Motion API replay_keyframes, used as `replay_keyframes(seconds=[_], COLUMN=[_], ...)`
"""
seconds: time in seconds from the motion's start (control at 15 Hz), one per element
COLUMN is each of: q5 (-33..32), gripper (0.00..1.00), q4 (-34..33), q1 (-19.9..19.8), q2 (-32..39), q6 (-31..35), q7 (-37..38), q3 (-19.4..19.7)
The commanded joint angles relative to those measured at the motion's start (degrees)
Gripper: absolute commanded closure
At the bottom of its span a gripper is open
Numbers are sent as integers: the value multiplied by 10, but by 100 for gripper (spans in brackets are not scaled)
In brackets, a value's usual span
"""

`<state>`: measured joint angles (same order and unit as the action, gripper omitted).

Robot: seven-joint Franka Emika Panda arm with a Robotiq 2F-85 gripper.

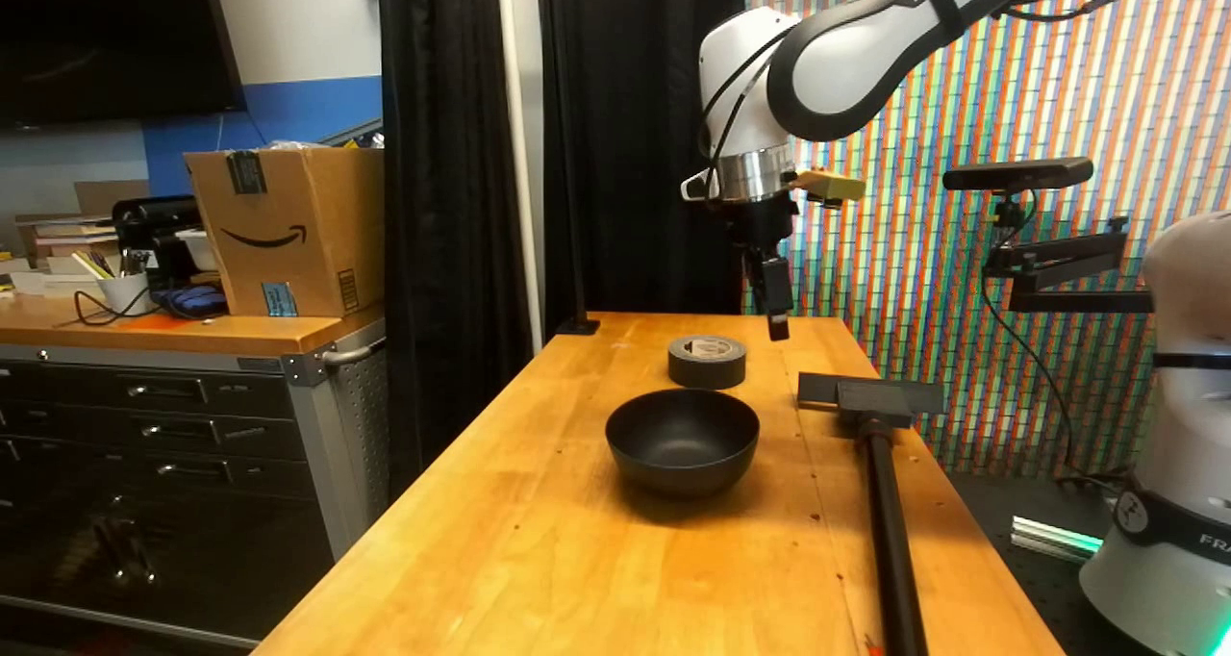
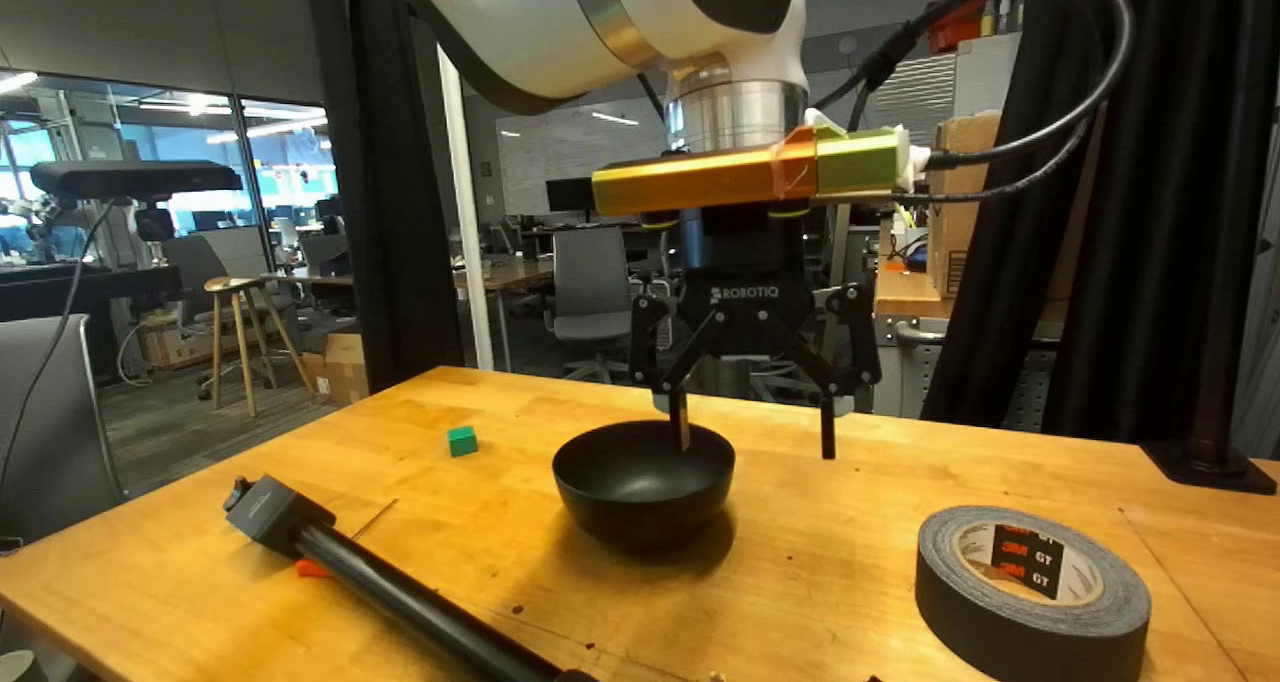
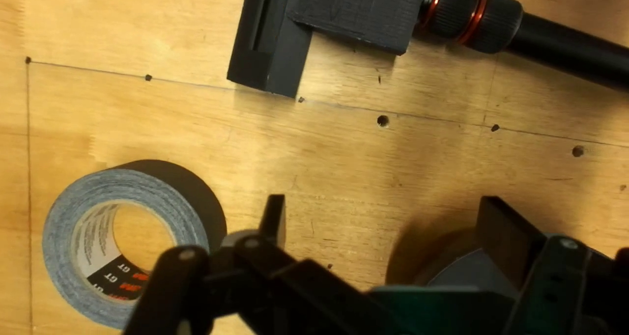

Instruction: Move the bowl to the left on the table

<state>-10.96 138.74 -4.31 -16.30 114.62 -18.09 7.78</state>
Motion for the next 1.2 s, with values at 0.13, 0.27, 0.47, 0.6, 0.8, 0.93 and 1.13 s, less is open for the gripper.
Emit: replay_keyframes(seconds=[0.13,0.27,0.47,0.6,0.8,0.93,1.13], q5=[23,33,45,53,49,47,53], gripper=[0,0,0,0,0,0,0], q4=[-67,-95,-143,-172,-199,-197,-186], q1=[15,17,18,18,21,24,31], q2=[72,96,128,146,167,170,176], q6=[3,-1,-10,-12,-5,4,12], q7=[-54,-67,-72,-63,-24,6,31], q3=[-2,-4,-12,-20,-36,-47,-62])
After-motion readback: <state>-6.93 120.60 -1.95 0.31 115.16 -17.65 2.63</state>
